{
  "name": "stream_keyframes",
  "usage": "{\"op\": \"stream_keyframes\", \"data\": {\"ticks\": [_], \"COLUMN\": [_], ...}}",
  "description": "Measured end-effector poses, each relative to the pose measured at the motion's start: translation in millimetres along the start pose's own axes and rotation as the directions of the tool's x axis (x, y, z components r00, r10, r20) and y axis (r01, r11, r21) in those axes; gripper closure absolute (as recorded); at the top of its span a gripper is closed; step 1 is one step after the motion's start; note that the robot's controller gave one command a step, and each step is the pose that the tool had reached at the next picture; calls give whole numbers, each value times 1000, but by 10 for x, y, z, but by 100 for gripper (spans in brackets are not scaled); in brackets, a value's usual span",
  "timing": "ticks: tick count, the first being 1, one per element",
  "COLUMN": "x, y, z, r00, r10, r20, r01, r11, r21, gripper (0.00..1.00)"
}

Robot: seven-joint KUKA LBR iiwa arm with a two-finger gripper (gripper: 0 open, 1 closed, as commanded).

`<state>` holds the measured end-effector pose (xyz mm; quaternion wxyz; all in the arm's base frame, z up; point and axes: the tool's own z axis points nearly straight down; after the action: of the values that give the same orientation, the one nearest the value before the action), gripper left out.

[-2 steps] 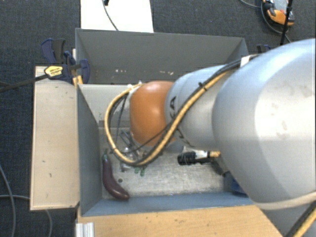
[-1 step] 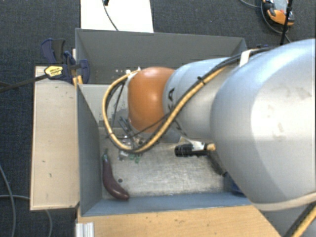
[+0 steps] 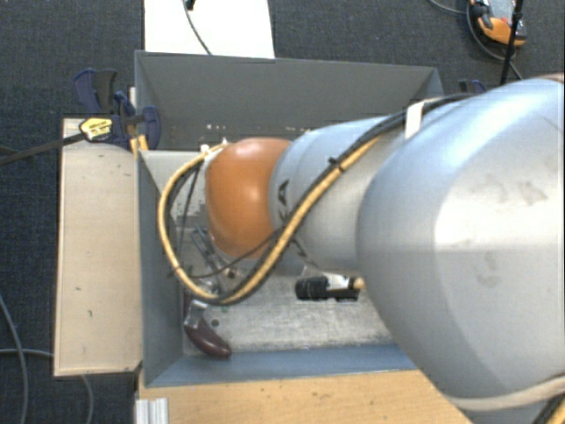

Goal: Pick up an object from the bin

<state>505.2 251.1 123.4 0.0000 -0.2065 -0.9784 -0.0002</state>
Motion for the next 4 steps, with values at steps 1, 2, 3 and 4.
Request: {"op": "stream_keyframes", "data": {"ticks": [1,2,3,4], "x": [0,28,32,32], "y": [0,-55,-152,-153], "z": [0,159,522,522], "r00": [1000,995,937,937], "r10": [1,97,349,349], "r20": [0,3,1,1], "r01": [-1,-97,-349,-349], "r11": [1000,995,937,937], "r21": [0,-5,-2,-2], "gripper": [0,0,100,100]}}
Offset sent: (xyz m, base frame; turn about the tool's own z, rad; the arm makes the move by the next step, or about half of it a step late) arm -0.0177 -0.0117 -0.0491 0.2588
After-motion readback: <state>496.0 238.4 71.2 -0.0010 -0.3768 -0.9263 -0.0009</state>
